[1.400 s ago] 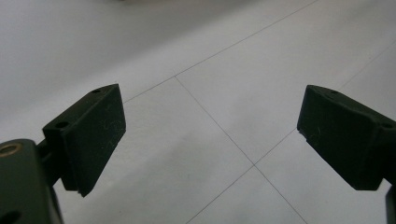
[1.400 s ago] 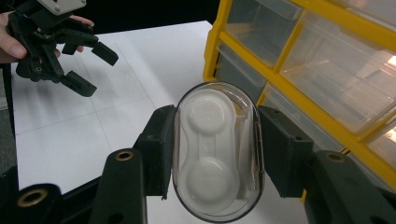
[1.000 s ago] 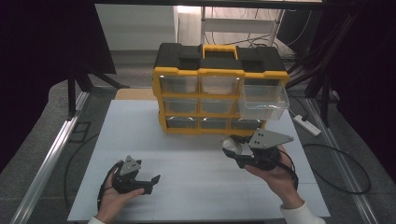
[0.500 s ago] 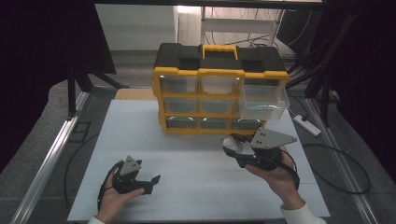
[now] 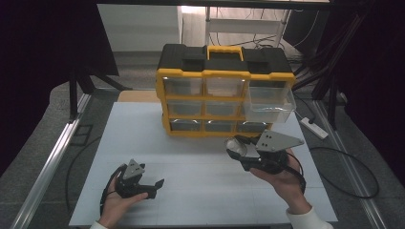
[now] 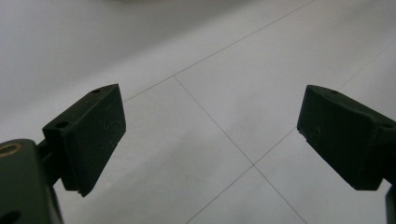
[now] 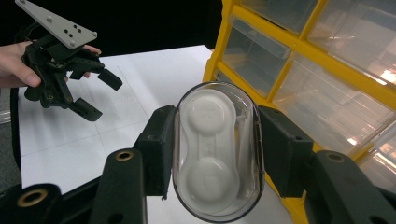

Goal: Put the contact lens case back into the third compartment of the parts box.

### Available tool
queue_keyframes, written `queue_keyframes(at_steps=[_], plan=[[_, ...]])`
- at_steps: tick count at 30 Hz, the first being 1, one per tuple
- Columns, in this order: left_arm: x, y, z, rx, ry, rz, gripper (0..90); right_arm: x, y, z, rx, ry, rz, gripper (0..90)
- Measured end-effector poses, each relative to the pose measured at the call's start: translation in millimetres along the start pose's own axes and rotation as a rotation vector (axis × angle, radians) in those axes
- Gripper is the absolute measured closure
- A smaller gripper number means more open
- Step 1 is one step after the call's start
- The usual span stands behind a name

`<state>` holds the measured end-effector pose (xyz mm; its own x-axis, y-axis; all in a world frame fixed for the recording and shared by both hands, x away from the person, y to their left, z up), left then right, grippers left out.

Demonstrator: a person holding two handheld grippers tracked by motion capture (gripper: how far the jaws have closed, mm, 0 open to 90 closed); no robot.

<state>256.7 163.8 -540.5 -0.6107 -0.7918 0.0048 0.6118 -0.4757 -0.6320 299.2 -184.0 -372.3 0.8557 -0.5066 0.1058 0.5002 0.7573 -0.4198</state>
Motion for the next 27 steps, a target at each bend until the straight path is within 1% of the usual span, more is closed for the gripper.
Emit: queue_keyframes(at_steps=[27], plan=[[-0.4,-0.7,0.1,0.000,-0.002,0.003,8.4,5.5,-8.6,12.9,0.043,0.013,-0.018,49.6]])
Point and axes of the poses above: each handheld gripper's, and its own axes: y roughly forward along the jaws, z roughly out of its top, x roughly to its right, the point moved 3 cm from there along y, roughly forward along the jaws, and after that the axes turned 6 degrees about y, right-handed, at the moved point
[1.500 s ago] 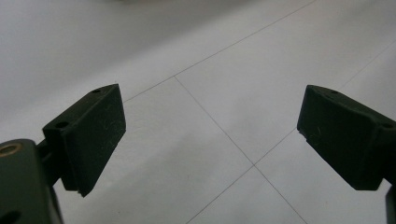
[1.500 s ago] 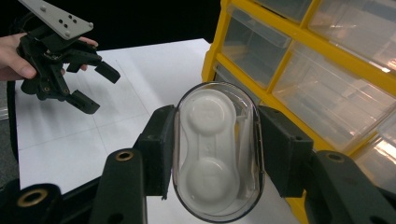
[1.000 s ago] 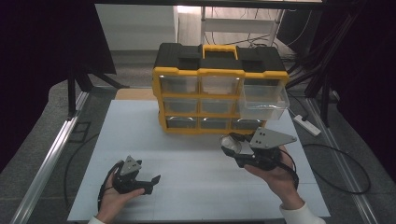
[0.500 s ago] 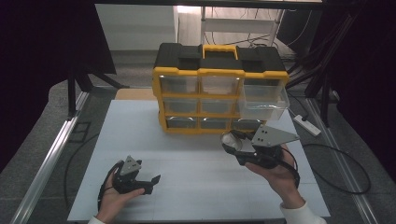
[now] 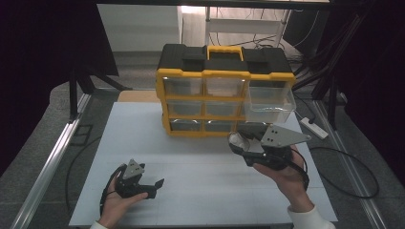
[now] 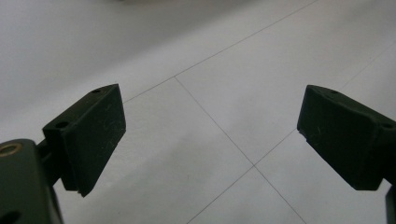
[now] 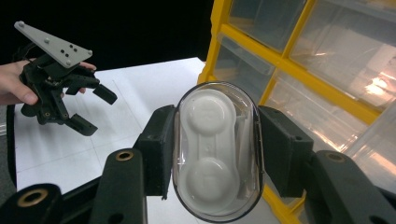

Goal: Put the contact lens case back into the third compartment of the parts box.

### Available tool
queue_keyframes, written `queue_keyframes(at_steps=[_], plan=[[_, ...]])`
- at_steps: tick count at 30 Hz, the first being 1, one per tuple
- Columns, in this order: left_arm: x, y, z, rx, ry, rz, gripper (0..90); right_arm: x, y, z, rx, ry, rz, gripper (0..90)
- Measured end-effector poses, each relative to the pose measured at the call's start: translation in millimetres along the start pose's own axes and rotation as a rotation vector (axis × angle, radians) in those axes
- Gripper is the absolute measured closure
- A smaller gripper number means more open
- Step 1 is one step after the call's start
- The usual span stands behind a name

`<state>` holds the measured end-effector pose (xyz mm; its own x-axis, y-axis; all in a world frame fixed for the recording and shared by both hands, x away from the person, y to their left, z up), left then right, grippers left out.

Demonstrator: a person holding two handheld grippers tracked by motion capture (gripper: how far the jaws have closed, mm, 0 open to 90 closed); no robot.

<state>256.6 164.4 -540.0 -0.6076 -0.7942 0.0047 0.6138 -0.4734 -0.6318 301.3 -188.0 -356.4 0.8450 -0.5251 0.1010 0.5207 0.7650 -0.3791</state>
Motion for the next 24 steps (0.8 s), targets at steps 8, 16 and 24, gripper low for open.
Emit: queue_keyframes(at_steps=[8,16,24], plan=[[-0.3,-1.7,0.8,0.004,0.002,0.004,8.4,1.7,-2.3,5.7,0.025,0.009,-0.008,49.6],[0.4,-2.0,1.0,0.008,-0.003,0.002,8.4,5.3,-7.1,15.6,0.055,0.019,-0.016,49.6],[1.3,-0.7,1.0,0.005,-0.003,-0.001,8.4,14.0,-12.6,29.7,0.083,0.034,-0.031,49.6]])
Point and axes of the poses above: each handheld gripper's, and its own axes: y roughly forward along the jaws, z roughly out of its top, x roughly to its right, the point moved 3 cm from there along y, roughly forward along the jaws, and after that the axes turned 6 degrees about y, right-handed, at the moved point
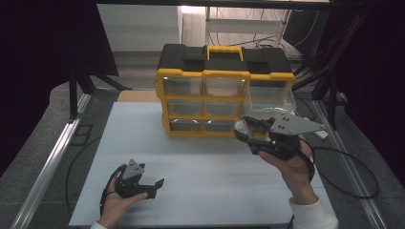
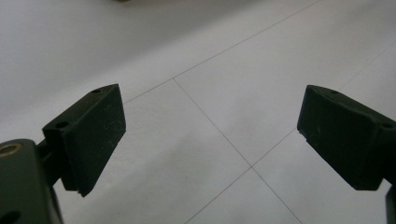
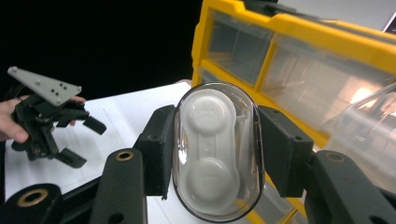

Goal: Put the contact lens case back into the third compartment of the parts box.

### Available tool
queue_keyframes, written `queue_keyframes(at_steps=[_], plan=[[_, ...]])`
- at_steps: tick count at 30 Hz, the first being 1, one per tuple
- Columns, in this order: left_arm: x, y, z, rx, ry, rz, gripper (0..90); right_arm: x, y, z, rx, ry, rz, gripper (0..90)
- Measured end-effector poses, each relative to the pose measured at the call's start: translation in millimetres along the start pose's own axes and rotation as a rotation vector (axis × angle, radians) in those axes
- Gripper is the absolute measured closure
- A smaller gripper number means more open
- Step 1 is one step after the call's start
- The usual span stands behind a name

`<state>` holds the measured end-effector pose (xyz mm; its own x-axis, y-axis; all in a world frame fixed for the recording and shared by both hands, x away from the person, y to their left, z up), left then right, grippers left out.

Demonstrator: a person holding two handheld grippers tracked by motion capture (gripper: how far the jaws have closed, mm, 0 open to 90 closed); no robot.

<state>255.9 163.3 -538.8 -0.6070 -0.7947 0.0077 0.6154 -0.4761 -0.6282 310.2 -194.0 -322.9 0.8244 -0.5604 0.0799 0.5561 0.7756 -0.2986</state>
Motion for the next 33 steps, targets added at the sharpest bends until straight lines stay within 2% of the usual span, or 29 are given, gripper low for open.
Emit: queue_keyframes(at_steps=[13,27,33], plan=[[-0.1,0.2,-0.4,-0.001,-0.001,-0.003,8.4,10.5,1.7,23.9,0.027,0.011,-0.003,49.5],[-0.1,-0.3,-0.4,0.000,-0.004,-0.002,8.4,18.7,1.0,40.2,0.043,0.010,-0.015,49.6],[-0.1,-0.2,-0.4,0.000,-0.004,-0.002,8.4,26.8,-0.1,44.5,0.046,0.019,-0.032,49.6]])
Point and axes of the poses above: each handheld gripper's, and its own axes: y roughly forward along the jaws, z roughly out of its top, x roughly to its right, the point moved 3 cm from there along y, roughly forward along the jaws, and after that the axes turned 6 degrees about y, right-handed, at the moved point
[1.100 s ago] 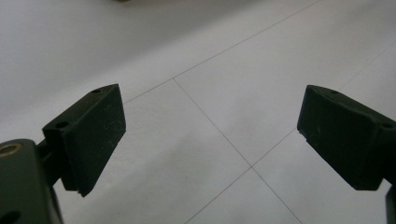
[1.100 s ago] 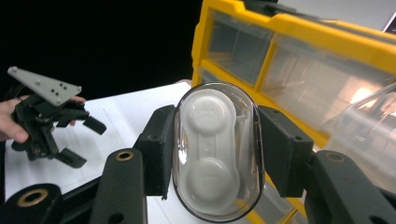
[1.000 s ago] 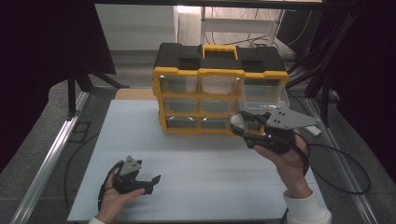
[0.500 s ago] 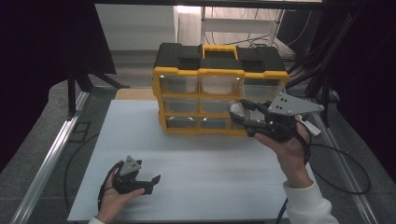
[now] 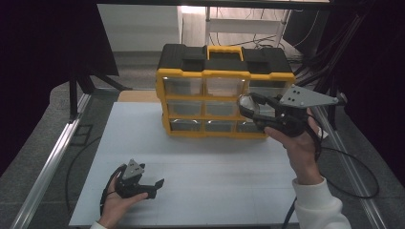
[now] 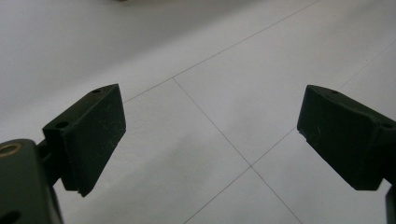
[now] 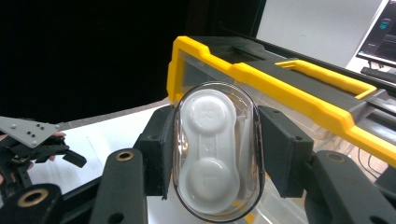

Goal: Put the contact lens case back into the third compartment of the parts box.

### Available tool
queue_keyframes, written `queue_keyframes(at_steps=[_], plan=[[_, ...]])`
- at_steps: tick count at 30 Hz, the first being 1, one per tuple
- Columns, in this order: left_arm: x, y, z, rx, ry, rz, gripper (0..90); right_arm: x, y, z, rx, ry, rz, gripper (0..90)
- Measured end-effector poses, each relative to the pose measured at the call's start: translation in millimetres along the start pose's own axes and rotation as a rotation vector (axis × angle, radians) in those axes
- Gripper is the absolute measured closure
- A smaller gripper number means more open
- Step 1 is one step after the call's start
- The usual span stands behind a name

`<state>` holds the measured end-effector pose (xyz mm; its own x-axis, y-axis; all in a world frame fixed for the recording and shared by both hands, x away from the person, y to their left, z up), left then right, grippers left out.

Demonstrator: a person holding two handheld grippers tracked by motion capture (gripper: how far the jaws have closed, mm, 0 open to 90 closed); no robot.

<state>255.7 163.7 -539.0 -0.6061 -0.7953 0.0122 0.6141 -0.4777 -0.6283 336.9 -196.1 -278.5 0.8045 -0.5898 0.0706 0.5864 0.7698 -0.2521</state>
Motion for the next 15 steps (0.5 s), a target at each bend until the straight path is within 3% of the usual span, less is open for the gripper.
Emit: queue_keyframes(at_steps=[15], plan=[[-0.3,0.0,0.0,0.000,0.000,0.000,8.4,15.7,-1.7,7.4,0.013,0.018,-0.036,49.6]])
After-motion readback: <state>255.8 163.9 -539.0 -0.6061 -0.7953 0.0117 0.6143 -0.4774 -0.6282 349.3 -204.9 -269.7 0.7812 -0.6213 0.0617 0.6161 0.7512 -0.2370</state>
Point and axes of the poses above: each handheld gripper's, and its own axes: y roughly forward along the jaws, z roughly out of its top, x roughly to its right, the point moved 3 cm from there along y, roughly forward along the jaws, and after that the axes turned 6 degrees about y, right-handed, at the moved point
